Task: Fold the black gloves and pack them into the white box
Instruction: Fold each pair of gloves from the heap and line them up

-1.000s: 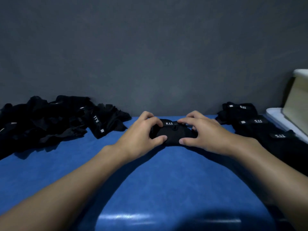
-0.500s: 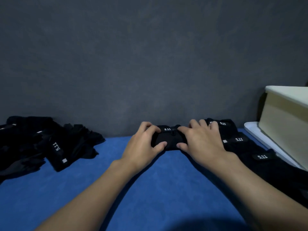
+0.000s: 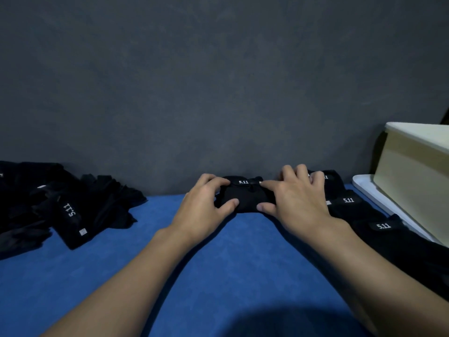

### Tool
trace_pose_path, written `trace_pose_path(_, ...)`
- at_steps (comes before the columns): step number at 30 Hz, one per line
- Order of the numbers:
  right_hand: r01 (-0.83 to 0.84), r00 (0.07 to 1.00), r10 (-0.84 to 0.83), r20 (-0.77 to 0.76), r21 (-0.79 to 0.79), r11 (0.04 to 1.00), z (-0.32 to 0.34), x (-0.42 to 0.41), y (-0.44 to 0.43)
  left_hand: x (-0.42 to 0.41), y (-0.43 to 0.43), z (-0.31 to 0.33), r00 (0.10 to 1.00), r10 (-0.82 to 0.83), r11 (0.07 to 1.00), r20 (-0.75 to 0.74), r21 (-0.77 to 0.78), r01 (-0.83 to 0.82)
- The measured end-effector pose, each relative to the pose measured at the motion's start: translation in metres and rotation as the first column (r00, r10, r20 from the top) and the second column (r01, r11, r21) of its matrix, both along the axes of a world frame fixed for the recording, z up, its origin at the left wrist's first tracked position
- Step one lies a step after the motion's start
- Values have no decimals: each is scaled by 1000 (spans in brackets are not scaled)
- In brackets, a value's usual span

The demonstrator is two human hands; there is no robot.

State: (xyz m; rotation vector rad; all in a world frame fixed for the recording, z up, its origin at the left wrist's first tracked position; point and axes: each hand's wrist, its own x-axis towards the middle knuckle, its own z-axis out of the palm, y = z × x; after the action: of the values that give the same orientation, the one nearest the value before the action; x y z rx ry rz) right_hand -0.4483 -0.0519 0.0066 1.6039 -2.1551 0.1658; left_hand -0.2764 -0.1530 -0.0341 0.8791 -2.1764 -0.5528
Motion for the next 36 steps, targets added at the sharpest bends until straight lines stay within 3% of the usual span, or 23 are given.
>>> trace_pose_path(12, 26, 999, -25, -25, 11, 1000, -1, -6, 0, -2, -2, -3, 994, 31, 1000, 105, -5, -30)
trace_pose_path(24, 17, 1000, -17, 20, 12, 1000, -4, -9, 0, -1, -2, -4, 993, 41, 999, 115, 26, -45)
trace_pose_path(36, 8, 988, 1, 157, -56, 998, 5, 0, 1, 2, 2, 0, 998, -29, 998, -48, 51, 31)
